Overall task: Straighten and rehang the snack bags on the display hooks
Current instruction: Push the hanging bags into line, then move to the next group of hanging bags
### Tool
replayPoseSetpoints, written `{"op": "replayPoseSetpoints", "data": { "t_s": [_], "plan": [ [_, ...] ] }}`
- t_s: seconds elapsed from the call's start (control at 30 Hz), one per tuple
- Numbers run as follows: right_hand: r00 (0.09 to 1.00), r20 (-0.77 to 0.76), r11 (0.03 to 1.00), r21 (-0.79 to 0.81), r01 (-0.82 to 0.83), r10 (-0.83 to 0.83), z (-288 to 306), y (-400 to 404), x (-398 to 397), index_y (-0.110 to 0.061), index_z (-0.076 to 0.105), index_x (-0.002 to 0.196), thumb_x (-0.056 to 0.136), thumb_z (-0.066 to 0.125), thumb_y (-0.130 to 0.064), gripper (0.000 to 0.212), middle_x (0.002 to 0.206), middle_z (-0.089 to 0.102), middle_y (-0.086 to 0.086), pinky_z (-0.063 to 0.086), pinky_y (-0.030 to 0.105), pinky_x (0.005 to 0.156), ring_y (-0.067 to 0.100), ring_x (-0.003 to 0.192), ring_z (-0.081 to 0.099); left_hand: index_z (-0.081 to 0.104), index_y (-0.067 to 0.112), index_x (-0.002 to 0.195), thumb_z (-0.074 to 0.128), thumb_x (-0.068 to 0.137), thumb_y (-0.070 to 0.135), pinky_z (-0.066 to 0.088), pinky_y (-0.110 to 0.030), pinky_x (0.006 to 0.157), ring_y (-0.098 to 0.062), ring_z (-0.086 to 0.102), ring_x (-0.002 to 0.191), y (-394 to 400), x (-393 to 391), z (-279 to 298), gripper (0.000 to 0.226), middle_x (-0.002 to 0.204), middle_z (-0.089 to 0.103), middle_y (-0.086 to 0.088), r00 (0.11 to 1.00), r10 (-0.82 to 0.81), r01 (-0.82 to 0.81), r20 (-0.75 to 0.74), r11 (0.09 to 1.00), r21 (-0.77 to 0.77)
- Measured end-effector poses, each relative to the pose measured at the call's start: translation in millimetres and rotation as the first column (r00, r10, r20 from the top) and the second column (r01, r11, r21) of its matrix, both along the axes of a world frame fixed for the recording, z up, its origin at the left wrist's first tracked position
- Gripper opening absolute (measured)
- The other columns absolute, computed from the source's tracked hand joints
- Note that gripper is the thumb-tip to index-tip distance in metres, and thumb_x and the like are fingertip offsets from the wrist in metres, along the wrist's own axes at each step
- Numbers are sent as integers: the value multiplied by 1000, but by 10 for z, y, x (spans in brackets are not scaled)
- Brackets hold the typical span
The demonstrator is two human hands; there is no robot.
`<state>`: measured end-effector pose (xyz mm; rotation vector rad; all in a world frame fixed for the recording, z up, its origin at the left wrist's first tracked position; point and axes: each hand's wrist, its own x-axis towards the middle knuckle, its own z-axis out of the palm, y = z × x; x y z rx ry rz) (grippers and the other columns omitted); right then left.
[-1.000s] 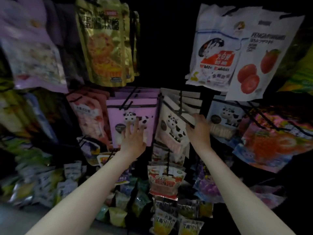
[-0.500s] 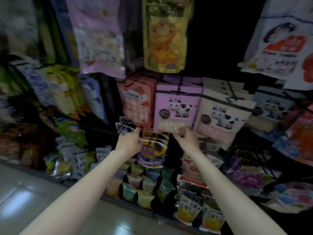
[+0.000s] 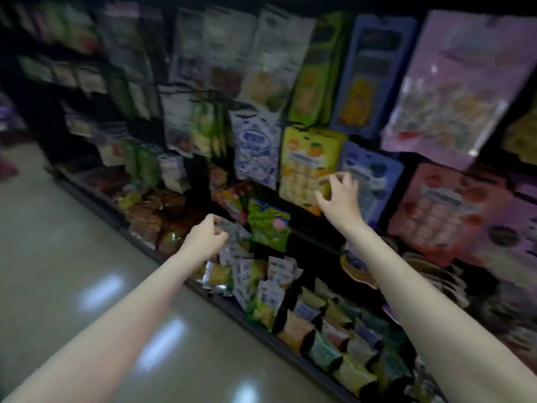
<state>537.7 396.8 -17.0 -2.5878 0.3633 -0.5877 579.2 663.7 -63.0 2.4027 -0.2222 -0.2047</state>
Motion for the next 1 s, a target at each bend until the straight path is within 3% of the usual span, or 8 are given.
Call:
{"op": "replayPoseSetpoints", "data": {
  "t_s": [0.1,0.2,0.3,0.47,0.7,0.77,0.83,1.0],
  "plan": [
    [991,-72,993,-22,-117,116,104,509,592,-7,54,114,90,58,-28,32,130,37,18,18,36,104,38,128,27,39,13,131,49,93,20,42,-26,63,-14,54,81,581,445,128,40,102,60,3,995,95,-93,32,993,-66],
    [981,-131,990,10,-142,142,122,888,1200,-9,51,119,90,57,-33,38,133,33,15,25,41,104,36,130,23,40,15,130,49,91,17,46,-32,80,-18,55,92,1026,881,137,40,109,61,1,976,206,-193,72,968,-161],
    [974,-108,979,39,-198,201,96,1251,1934,-13,46,126,89,59,-37,46,135,33,12,29,41,103,34,130,26,34,16,135,49,92,15,48,-38,86,-18,56,96,1434,1399,118,46,109,59,2,971,218,-194,100,959,-208],
    [964,-73,961,132,-243,254,76,1866,3291,-18,20,146,90,58,-39,71,152,17,6,26,41,110,29,140,19,21,17,143,48,93,19,53,-39,76,-16,58,85,2009,2499,31,57,116,53,0,986,157,-149,60,982,-112],
    [958,23,959,2,-284,284,92,2955,4801,-11,24,145,92,57,-30,65,151,18,13,22,38,111,30,140,16,20,16,144,48,92,16,49,-36,80,-19,60,90,2685,3859,107,59,125,53,-4,991,124,-121,51,990,-70],
    [976,22,975,-37,-218,219,100,3136,5184,-9,23,145,90,59,-31,70,152,16,14,22,39,114,32,141,16,18,17,145,48,93,16,50,-35,80,-18,59,91,2875,4252,172,60,126,53,-4,993,103,-99,64,993,-65],
    [993,-11,993,25,-118,118,64,3198,5502,-9,18,146,88,62,-29,76,155,6,14,18,41,116,32,143,8,18,16,145,48,93,17,50,-34,79,-17,58,90,3041,4649,210,60,126,53,-4,994,74,-69,82,996,-59],
    [994,-103,997,65,40,-34,14,3226,6044,-18,0,150,87,64,-25,91,158,-11,5,12,42,116,32,144,1,16,18,145,47,94,17,49,-35,78,-16,55,89,3392,5560,262,60,128,52,-5,986,-112,118,122,992,-43]
  ]
}}
